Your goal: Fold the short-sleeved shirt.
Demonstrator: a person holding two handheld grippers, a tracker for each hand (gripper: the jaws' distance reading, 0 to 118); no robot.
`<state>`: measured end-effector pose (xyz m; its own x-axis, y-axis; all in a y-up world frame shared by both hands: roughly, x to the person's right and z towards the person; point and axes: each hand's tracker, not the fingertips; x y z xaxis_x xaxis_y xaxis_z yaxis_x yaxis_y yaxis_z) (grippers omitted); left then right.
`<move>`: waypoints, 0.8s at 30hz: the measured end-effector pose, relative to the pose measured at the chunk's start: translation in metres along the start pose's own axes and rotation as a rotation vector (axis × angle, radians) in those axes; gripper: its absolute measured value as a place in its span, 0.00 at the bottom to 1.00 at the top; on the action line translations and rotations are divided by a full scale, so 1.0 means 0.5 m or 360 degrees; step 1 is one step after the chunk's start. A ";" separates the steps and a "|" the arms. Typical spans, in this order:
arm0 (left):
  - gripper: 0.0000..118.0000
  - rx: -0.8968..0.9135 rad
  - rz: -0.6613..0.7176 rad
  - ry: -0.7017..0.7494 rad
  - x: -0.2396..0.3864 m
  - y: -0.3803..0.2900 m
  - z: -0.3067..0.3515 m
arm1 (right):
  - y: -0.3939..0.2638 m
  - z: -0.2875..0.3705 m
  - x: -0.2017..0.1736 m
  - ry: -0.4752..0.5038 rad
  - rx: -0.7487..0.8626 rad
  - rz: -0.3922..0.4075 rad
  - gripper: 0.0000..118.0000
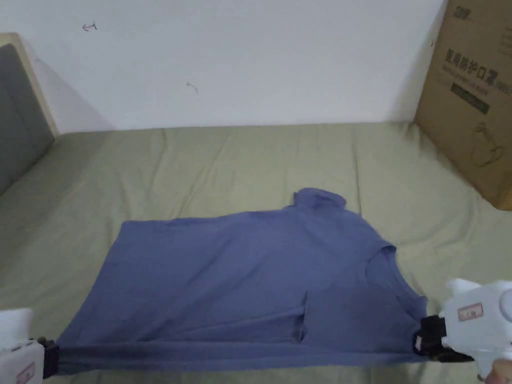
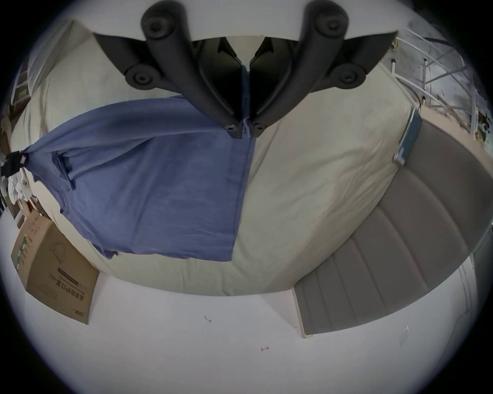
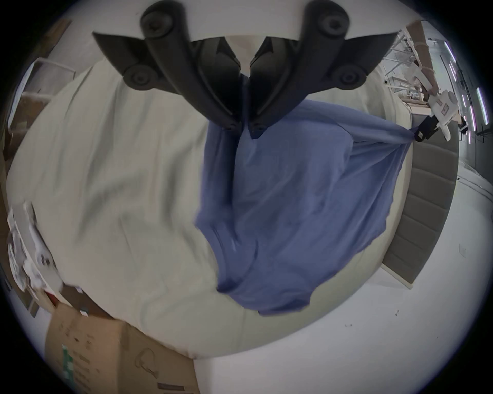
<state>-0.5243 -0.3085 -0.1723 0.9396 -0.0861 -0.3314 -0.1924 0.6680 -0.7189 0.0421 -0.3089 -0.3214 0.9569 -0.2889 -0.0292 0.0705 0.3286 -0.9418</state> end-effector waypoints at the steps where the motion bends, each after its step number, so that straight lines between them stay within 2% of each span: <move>1: 0.01 -0.0003 -0.0020 0.0021 -0.003 -0.023 0.014 | -0.036 0.002 0.008 0.0009 -0.0009 -0.0005 0.02; 8: 0.01 -0.0014 -0.0064 0.0064 -0.034 -0.110 0.055 | -0.189 0.032 0.030 0.0005 0.0019 -0.0011 0.02; 10: 0.03 0.0006 -0.0014 0.0040 -0.037 -0.123 0.062 | -0.200 0.031 0.026 -0.0005 0.0045 0.0037 0.02; 11: 0.08 -0.0021 0.0015 0.0013 -0.038 -0.126 0.062 | -0.202 0.033 0.025 -0.0010 0.0100 0.0069 0.02; 12: 0.24 -0.0036 0.0028 -0.0010 -0.041 -0.131 0.063 | -0.200 0.036 0.025 0.0008 0.0169 0.0080 0.03; 13: 0.44 -0.0040 0.0041 -0.0015 -0.042 -0.133 0.067 | -0.199 0.044 0.023 0.0008 0.0198 0.0070 0.10; 14: 0.68 -0.0045 0.0052 -0.0022 -0.045 -0.134 0.070 | -0.197 0.052 0.019 -0.0032 0.0210 0.0065 0.32; 15: 0.91 -0.0048 0.0067 -0.0035 -0.048 -0.135 0.078 | -0.199 0.059 0.015 -0.0089 0.0245 0.0073 0.69; 16: 0.93 0.0003 0.0095 -0.0046 -0.051 -0.138 0.092 | -0.203 0.069 0.014 -0.0112 0.0288 0.0091 0.79; 20: 0.88 0.0101 0.0212 -0.0154 -0.058 -0.146 0.146 | -0.239 0.114 -0.001 -0.0116 0.0434 0.0200 0.79; 21: 0.77 0.0125 0.0239 -0.0182 -0.059 -0.153 0.154 | -0.250 0.121 -0.005 -0.0092 0.0472 0.0234 0.78; 22: 0.61 0.0122 0.0261 -0.0205 -0.055 -0.161 0.163 | -0.265 0.125 -0.011 -0.0092 0.0478 0.0251 0.76; 23: 0.39 0.0101 0.0266 -0.0210 -0.054 -0.170 0.165 | -0.277 0.127 -0.017 -0.0094 0.0484 0.0262 0.69; 24: 0.06 0.0078 0.0266 -0.0207 -0.050 -0.182 0.160 | -0.293 0.125 -0.022 -0.0088 0.0501 0.0278 0.40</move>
<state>-0.5076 -0.3081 -0.0498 0.9250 0.1228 -0.3595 -0.3375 0.7003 -0.6291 0.0391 -0.2977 -0.1622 0.9753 -0.1576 -0.1545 -0.0205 0.6322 -0.7745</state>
